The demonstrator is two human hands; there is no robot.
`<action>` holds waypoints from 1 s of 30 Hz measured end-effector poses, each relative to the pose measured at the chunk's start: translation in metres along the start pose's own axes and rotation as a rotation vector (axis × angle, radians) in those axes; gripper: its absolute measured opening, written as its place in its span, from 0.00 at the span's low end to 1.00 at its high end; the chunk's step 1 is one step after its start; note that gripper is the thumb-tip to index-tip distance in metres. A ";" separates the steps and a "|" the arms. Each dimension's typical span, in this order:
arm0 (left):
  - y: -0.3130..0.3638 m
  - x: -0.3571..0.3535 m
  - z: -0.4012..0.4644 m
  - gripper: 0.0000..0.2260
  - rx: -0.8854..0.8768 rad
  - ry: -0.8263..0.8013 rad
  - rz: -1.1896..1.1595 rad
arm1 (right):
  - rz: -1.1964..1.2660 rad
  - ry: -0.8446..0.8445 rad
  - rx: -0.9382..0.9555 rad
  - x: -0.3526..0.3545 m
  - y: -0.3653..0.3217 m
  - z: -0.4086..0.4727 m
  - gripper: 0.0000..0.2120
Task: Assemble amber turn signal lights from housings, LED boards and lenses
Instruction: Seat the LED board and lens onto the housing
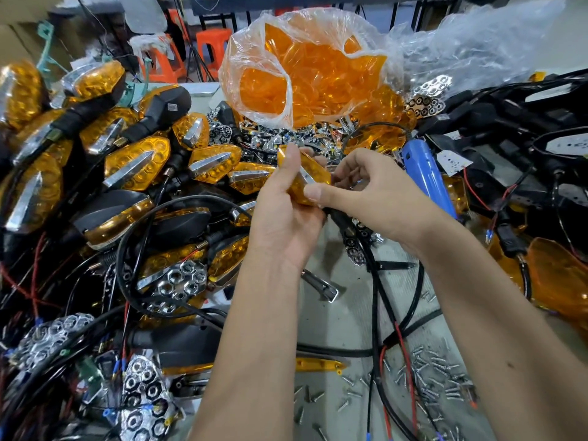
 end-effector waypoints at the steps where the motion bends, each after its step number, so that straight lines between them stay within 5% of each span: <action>1: 0.001 -0.001 -0.001 0.13 -0.030 -0.029 -0.020 | 0.042 -0.028 -0.011 0.000 -0.001 0.000 0.28; 7: 0.002 0.003 -0.007 0.15 -0.072 -0.169 -0.065 | 0.209 -0.125 0.128 0.000 -0.011 -0.002 0.15; 12: 0.001 0.008 -0.008 0.13 -0.004 -0.234 -0.199 | -0.002 -0.051 0.277 -0.001 -0.020 -0.003 0.22; 21: 0.000 0.000 -0.006 0.31 -0.040 -0.077 -0.239 | -0.243 -0.064 0.496 -0.007 -0.030 -0.003 0.23; 30: -0.002 -0.002 -0.005 0.30 -0.089 -0.058 -0.211 | -0.270 -0.072 0.522 -0.006 -0.026 -0.003 0.20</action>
Point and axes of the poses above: each hand's wrist, its own z-axis towards the middle knuckle, its own x-axis out of the back of the hand, y = z × x, the point moved 1 cm from there along z, towards the middle knuckle, and after that the axes turned 8 degrees about x, right-handed, at the moved point
